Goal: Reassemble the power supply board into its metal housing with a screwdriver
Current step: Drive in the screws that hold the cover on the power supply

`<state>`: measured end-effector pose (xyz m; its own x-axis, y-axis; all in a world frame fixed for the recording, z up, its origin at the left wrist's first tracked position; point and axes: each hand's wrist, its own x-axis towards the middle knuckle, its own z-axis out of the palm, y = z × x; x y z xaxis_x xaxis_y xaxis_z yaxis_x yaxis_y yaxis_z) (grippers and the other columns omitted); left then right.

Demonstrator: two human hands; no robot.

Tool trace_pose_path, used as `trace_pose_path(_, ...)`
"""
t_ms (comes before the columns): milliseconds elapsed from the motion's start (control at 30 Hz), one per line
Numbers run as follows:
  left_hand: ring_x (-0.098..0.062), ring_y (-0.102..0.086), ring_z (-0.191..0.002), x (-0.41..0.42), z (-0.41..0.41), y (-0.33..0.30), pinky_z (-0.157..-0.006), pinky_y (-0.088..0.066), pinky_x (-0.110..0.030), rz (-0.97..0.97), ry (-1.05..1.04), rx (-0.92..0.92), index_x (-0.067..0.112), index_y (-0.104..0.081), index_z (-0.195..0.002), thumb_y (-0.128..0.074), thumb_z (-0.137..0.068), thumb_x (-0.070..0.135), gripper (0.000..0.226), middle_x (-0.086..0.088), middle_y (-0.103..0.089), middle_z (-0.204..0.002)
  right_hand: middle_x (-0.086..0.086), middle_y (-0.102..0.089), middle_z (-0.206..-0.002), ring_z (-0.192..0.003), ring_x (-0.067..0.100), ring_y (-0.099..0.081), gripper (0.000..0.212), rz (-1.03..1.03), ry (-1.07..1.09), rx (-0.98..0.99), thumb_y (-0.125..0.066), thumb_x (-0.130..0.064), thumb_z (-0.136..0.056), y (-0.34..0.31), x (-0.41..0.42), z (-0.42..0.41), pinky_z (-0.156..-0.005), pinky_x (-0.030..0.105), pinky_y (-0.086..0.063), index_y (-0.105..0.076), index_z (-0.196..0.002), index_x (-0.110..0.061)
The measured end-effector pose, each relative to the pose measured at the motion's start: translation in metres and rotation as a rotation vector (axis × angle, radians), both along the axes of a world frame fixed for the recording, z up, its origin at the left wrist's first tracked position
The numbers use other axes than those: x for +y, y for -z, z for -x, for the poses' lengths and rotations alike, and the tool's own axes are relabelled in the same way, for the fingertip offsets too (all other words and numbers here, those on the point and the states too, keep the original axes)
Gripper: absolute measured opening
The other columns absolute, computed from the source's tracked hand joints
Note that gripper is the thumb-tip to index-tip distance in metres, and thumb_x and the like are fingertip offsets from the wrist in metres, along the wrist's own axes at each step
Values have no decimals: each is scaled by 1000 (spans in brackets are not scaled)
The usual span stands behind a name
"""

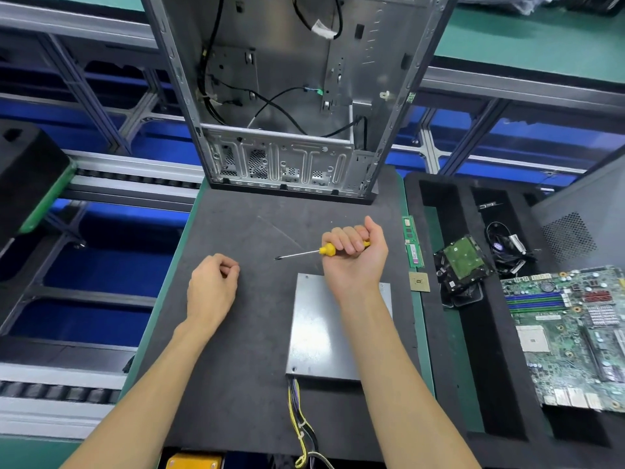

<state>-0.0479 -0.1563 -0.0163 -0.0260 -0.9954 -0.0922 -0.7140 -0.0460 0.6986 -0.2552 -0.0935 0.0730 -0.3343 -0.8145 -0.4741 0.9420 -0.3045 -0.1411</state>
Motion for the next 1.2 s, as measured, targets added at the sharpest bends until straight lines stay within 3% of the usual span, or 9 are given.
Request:
trace_pose_path(67,-20,-69,-77,6,9,-12,-74,-55,-29,-87,-3,257,15,-70,-88,-65,-94,12,9,-3,-72,-88,-8,-26,-54,-46,11,-22,41,7,23,0,-56,-20,-97,-2,1,6,-48,22,-27,-35,-62,-22)
trace_pose_path(200,-21,-72,-78,21,32,-53,-72,-60,-28,-417,35,939,5,-78,-83,-69,-90,2,12,-14,-74,-84,-8,-26,-54,-46,11,-22,42,2,72,-1,-55,-20,-99,-3,6,17,-46,23,-28,-35,-61,-22)
trace_pose_path(333,-18,-71,-78,36,45,-80,-73,-59,-25,-575,139,1119,6,-81,-88,-77,-76,11,14,-12,-73,-85,-8,-25,-54,-45,11,-22,43,22,110,-13,-55,-20,-98,-7,17,24,-45,23,-29,-35,-61,-22)
trace_pose_path(600,-21,-72,-79,58,64,-97,-74,-59,-24,-567,126,1097,3,-81,-85,-72,-86,2,9,-14,-74,-85,-8,-23,-52,-45,11,-19,44,60,146,24,-53,-20,-99,-16,41,34,-45,23,-27,-32,-61,-22)
trace_pose_path(800,-30,-75,-75,73,77,-106,-72,-60,-27,-322,210,851,4,-78,-89,-74,-86,2,6,-12,-75,-77,-8,-21,-51,-52,12,-12,44,69,154,81,-51,-19,-100,-21,62,45,-49,22,-23,-31,-62,-23)
trace_pose_path(1000,-23,-77,-71,87,87,-115,-74,-60,-25,-125,365,662,18,-79,-85,-76,-86,9,9,-3,-77,-79,-8,-21,-52,-48,11,-17,43,84,193,95,-51,-19,-100,-25,80,56,-48,23,-26,-33,-61,-22)
trace_pose_path(1200,-28,-75,-72,94,96,-119,-70,-61,-27,-221,397,755,10,-79,-88,-73,-88,4,10,-13,-76,-78,-9,-23,-50,-46,11,-17,45,129,196,91,-52,-20,-100,-25,94,64,-47,23,-26,-34,-59,-22)
